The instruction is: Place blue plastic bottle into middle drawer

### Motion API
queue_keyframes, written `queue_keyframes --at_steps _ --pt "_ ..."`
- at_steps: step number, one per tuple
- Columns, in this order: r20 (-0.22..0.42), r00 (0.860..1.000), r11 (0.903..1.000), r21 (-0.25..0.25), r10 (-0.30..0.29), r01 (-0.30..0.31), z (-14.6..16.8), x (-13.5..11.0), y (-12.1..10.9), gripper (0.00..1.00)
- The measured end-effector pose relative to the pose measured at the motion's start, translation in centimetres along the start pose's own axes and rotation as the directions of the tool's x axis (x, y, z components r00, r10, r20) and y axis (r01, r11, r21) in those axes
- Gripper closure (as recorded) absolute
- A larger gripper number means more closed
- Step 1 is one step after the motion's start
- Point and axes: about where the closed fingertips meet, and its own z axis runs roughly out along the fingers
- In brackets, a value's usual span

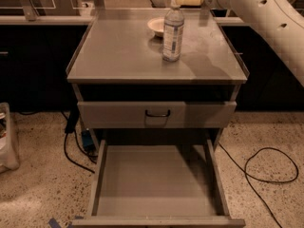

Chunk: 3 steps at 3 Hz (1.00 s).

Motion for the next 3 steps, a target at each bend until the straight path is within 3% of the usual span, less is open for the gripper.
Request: queue_keyframes --at_steps 1,2,3 --pt "-0.011 1.000 0.9991 -0.031 0.029 -0.029 0.0 0.2 0.1 0.00" --pt "-0.071 0.988 0.9822 -0.120 0.137 -0.144 0.6 -0.1 0.0 0.00" --pt "-0.176 0.959 0.9508 -0.181 0.220 -0.252 1.1 1.2 0.4 0.00"
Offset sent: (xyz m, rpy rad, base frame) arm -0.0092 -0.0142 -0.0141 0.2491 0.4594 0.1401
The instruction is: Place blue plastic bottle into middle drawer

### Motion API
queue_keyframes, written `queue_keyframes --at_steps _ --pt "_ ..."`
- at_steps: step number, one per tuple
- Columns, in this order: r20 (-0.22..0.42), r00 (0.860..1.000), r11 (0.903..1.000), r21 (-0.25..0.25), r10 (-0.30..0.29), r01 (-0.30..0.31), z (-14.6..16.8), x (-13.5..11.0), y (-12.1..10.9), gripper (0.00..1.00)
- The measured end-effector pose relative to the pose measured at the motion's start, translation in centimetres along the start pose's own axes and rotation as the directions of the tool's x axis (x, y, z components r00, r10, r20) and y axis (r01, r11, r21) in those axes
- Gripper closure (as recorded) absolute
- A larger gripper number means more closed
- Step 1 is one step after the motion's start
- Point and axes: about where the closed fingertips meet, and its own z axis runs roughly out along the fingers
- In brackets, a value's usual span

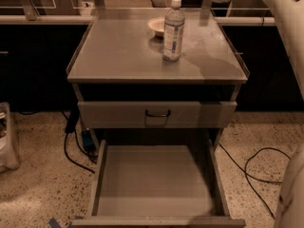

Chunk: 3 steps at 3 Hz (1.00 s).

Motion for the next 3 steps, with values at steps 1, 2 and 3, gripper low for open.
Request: queue_keyframes --at_steps 1,2,3 --pt "-0.078 0.997 0.9996 -0.026 0.013 -0.015 -0.3 1.6 0.3 0.00" --pt "-0.080 0.997 0.9996 -0.026 0.013 -0.015 -0.2 1.7 0.4 0.00" --pt "-0.105 0.994 0.9989 -0.038 0.023 -0.027 0.6 3.2 0.9 0.00"
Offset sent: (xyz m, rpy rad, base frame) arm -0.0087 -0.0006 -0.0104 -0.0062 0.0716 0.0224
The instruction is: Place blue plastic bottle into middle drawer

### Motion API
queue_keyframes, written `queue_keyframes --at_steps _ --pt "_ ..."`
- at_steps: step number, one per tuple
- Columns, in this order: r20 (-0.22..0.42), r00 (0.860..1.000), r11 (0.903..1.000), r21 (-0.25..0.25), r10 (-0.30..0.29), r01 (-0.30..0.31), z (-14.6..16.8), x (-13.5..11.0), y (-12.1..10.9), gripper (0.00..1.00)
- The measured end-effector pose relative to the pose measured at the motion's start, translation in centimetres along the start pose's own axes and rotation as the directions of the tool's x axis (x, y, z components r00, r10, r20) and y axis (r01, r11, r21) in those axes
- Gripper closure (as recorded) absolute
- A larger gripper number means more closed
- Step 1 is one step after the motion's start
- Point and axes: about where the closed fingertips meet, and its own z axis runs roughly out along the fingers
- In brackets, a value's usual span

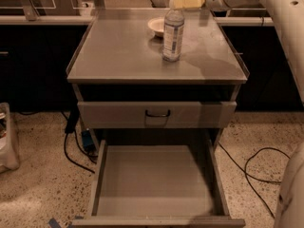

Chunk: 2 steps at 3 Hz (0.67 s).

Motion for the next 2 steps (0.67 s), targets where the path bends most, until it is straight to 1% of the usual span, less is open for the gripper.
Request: queue_keyframes --at_steps 1,2 --pt "-0.052 0.998 0.9987 -0.039 0.031 -0.033 3.3 2.8 0.8 0.00" --pt "-0.112 0.993 0.9942 -0.089 0.049 -0.060 7.0 5.5 1.8 0.00"
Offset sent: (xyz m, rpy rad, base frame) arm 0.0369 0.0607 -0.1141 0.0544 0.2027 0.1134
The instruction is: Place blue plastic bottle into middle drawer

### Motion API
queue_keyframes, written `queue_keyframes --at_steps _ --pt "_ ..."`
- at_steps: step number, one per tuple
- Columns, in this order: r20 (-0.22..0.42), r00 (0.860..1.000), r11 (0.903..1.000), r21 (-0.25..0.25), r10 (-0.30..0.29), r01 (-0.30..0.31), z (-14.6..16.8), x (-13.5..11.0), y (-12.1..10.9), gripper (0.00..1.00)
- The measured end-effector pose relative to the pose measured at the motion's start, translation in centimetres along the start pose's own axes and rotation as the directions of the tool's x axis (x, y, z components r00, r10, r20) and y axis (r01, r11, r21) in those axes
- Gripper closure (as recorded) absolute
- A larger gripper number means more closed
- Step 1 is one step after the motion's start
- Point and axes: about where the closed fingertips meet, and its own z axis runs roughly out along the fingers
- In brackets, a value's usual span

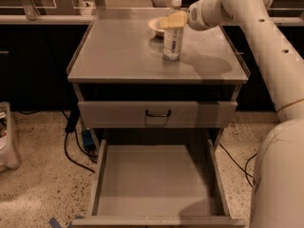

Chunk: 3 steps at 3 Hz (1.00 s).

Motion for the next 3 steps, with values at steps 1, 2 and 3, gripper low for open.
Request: queue_keyframes --at_steps 1,2,3 --pt "0.000 1.000 1.0000 0.000 0.000 0.000 0.00 0.00 0.00 0.00" --pt "0.000 1.000 1.0000 0.000 0.000 0.000 0.01 0.00 0.00 0.19" --pt "0.000 1.000 1.0000 0.000 0.000 0.000 0.01 0.01 0.01 0.43"
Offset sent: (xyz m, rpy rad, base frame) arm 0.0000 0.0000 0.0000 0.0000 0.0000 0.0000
